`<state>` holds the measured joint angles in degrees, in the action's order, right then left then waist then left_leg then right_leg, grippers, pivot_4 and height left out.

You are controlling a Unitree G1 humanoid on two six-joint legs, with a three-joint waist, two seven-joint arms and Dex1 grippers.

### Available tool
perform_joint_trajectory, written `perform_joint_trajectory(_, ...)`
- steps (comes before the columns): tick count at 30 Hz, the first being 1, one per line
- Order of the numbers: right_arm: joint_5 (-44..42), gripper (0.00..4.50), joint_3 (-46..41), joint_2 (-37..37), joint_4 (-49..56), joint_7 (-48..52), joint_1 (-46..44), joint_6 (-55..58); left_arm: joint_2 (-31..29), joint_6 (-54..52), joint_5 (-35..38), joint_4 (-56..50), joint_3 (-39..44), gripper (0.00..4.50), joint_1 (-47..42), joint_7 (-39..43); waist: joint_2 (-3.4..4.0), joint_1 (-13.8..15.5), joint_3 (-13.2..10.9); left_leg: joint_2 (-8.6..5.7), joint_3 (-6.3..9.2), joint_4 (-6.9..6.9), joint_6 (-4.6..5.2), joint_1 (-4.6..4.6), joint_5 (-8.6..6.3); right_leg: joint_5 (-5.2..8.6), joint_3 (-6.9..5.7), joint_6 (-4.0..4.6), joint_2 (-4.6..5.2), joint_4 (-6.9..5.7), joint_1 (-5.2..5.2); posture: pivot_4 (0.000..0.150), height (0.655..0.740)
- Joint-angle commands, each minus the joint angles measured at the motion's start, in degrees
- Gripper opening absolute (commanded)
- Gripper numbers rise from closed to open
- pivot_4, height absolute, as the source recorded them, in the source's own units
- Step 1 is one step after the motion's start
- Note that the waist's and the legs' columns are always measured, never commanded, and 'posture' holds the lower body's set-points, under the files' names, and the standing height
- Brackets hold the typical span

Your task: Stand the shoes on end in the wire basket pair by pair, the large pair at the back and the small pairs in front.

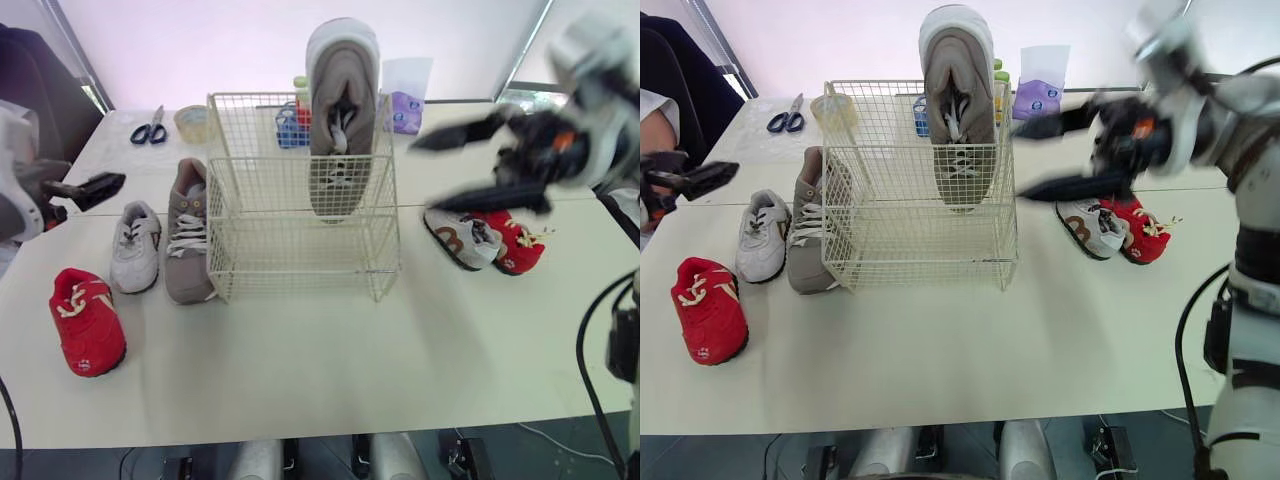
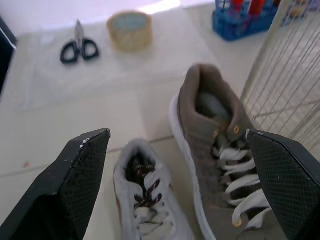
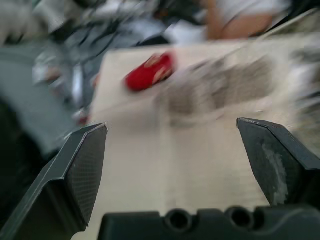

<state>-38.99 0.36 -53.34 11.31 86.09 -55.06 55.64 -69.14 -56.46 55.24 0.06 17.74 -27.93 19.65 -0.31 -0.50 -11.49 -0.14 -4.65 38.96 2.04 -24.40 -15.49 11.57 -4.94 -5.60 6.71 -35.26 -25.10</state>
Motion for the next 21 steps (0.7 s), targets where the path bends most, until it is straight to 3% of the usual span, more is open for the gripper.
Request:
perform_joint_trajectory(1,0.4,4.50,0.4,-1.3,4.0,-1.2,0.2,-2.7,1.5,-1.4,-7.7,9.1,-7.8,4.48,-9.6,4.1,0.00,0.1,0.0,-0.01,-0.01,0.03,0.06,-0.03,0.05,-0.01,0.02,0.00,0.01,-0.01,-0.01,0.150,0.7400)
perform_joint_trajectory(7,-0.8,4.50,-0.1,-0.7,11.5,-8.0,5.5,-2.6,9.3,2.1,-22.7,28.0,-21.4,4.48,-26.5,12.5,-0.27,1.0,0.0,0.00,-0.12,0.07,-0.23,-0.07,0.24,-0.01,-0.04,-0.02,-0.02,-0.10,-0.03,0.150,0.7400)
perform_joint_trajectory(14,-1.3,4.50,-0.6,-0.7,12.8,-13.0,7.6,-3.1,19.6,8.3,-34.5,46.3,-25.9,4.48,-35.9,18.7,-0.42,1.4,0.1,0.01,-0.18,0.18,-0.11,-0.09,0.20,-0.02,-0.01,-0.04,0.00,-0.07,0.00,0.150,0.7400)
perform_joint_trajectory(17,-1.9,4.50,-0.8,-0.7,12.7,-14.2,7.5,-2.9,22.7,9.4,-35.4,51.3,-23.2,3.66,-38.5,20.4,-0.44,1.5,0.1,0.00,-0.17,0.23,-0.07,-0.07,0.18,-0.02,-0.01,-0.04,0.06,-0.08,0.02,0.150,0.7400)
perform_joint_trajectory(21,-1.8,4.50,-0.7,-0.7,12.1,-15.4,7.3,-3.3,24.7,11.8,-39.2,53.9,-23.1,1.75,-39.5,21.2,-0.45,1.5,0.1,-0.01,-0.07,0.28,0.19,-0.04,0.04,-0.02,-0.05,-0.04,0.07,-0.11,0.11,0.150,0.7400)
